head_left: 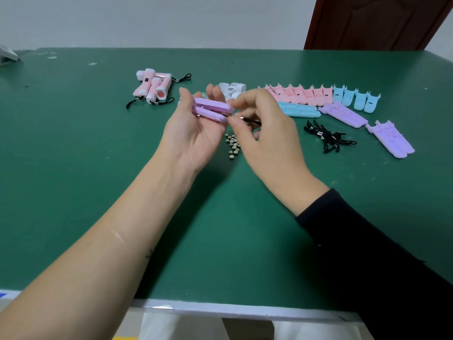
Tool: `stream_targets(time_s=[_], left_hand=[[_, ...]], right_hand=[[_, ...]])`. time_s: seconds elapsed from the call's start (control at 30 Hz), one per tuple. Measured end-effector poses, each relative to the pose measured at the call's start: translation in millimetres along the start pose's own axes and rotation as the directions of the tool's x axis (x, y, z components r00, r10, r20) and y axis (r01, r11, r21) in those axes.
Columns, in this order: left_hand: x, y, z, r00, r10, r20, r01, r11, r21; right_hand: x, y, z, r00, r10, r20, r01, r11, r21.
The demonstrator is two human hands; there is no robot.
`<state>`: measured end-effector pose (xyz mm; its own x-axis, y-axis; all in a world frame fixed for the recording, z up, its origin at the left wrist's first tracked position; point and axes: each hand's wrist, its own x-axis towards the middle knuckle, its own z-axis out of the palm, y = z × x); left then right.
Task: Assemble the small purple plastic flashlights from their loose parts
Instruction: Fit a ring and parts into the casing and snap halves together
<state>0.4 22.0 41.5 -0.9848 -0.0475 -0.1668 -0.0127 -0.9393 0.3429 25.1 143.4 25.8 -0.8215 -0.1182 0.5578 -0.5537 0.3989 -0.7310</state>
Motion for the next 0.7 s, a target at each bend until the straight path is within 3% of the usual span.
stream_targets(time_s=[0.23,0.5,0.63,0.7], left_hand=[[3,1,-1,1.0,0.004,-0.024,-0.004,0.999,-0.035],[5,1,-3,0.999,-0.043,0.008,0.043,0.995,-0.085],[4,1,-3,1.0,-0.011,0.015,0.011,0.998,-0.062],[3,3,-2,1.0,0.012,0.003,-0.012,0.998,-0.054]], right_hand=[[-2,-1,2,0.994,-0.008,0.105,0.011,1.0,-0.023],[-2,1,4,0.995,0.02,0.099,-0.016,0.999,-0.04],[3,-3,-1,0.993,0.112,0.036,-0.114,0.992,0.05],[10,2,-12,0.983,0.183,0.02,-0.183,0.983,0.001]])
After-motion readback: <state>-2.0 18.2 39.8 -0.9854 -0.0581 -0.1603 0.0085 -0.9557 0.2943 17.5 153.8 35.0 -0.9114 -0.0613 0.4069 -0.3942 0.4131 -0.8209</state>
